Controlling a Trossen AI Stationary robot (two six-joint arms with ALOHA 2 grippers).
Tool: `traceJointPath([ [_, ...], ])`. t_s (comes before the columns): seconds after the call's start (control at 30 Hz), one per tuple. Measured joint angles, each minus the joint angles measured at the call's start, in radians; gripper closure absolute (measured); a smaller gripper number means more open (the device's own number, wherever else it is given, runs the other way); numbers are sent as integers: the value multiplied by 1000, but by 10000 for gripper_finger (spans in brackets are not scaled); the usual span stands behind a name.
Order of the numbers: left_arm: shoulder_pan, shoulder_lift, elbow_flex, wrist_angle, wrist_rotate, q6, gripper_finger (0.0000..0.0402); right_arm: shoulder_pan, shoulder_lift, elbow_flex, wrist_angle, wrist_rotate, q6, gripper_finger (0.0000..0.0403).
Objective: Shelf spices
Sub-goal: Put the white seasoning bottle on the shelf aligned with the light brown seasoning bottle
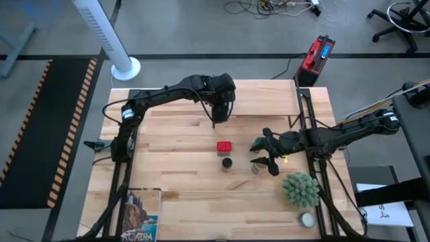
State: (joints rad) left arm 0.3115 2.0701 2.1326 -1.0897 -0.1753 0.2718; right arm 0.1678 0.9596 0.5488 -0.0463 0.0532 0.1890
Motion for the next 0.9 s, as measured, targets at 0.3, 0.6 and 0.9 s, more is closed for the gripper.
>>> traceJointPath([
  [0.3, 0, 0, -1, -5, 17, 8, 192, 0, 0, 0, 0, 0, 0, 199],
  [0.6, 0, -3, -1, -2, 27, 8, 199, 0, 0, 0, 0, 0, 1, 199],
  [0.9, -1, -3, -1, 14, 1, 48, 177, 0, 0, 0, 0, 0, 1, 199],
])
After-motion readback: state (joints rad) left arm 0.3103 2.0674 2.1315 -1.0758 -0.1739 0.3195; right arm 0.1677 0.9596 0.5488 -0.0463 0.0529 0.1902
